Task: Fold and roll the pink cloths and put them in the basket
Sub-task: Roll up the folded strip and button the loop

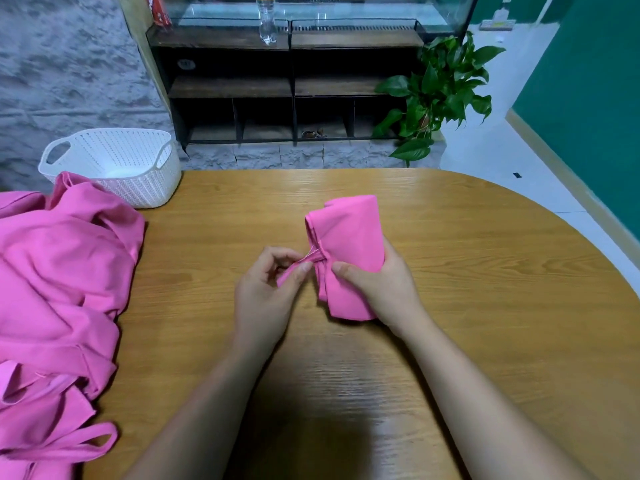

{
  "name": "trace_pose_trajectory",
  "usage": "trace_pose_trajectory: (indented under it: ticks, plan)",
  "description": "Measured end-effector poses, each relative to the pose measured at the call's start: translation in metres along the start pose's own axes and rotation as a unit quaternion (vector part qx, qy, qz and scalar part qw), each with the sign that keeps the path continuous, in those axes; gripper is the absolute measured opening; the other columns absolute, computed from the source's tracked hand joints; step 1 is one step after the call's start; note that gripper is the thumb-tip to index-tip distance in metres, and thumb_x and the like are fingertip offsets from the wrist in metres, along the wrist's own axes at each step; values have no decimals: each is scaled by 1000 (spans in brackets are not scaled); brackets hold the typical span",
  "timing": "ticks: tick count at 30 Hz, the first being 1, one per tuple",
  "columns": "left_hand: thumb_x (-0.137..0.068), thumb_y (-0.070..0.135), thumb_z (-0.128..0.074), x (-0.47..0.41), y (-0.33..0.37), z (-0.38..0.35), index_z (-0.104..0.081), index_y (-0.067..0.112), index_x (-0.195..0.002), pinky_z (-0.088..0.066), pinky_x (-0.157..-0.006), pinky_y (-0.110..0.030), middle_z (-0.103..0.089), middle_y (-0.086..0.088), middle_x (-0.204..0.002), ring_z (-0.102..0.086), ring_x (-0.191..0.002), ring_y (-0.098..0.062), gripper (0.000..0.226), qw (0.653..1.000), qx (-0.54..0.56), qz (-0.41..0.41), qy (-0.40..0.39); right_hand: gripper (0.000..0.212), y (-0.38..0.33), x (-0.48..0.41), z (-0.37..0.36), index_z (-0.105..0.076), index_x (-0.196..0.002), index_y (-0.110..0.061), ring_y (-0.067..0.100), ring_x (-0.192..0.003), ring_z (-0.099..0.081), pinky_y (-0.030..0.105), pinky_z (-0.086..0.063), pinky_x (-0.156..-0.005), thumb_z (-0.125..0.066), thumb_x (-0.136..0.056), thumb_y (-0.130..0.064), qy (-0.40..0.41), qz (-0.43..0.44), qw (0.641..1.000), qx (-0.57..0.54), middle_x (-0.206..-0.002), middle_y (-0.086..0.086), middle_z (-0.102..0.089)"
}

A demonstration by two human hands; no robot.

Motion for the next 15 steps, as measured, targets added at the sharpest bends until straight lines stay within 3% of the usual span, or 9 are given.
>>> trace_pose_trajectory:
  ticks: [6, 11, 13, 15]
  plan:
    - [-86, 11, -86, 3, 5, 0, -70, 18, -103, -55, -88, -26, -76, 8, -103, -73, -99, -15, 25, 1000, -20, -17, -2, 65, 1, 3, 3, -66, -122, -31, 13, -100, -71, 38, -59, -85, -88, -64, -52, -8, -1, 1000, -23, -110, -10, -76]
    - [-86, 13, -85, 0, 6, 2, -76, 17, -92, -47, -87, -14, -74, 6, -114, -69, -110, -10, 12, 991, -108, -75, 12, 68, 0, 5, 3, -66, -121, -31, 14, -100, -71, 39, -58, -84, -87, -61, -56, -8, -8, 999, -33, -110, -9, -76]
    - [-88, 14, -84, 0, 8, 4, -78, 17, -93, -44, -85, -11, -71, 5, -112, -67, -109, -12, 9, 989, -122, -79, 27, 67, 0, 5, 3, -66, -121, -32, 15, -101, -71, 43, -59, -86, -87, -62, -56, -6, -9, 999, -34, -110, -9, -76]
    - [-91, 17, -81, 1, 7, 6, -77, 19, -95, -44, -81, -17, -68, 6, -102, -64, -102, -14, 6, 987, -134, -79, 42, 68, 1, 6, 2, -66, -121, -32, 15, -101, -71, 45, -59, -87, -87, -62, -57, -4, -9, 999, -36, -110, -9, -76]
Point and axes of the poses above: each hand's wrist, its own x-axis away from the middle knuckle, its own z-axis out of the back of the hand, y = z × x, the point moved 2 cm from there along -x, towards the middle knuckle
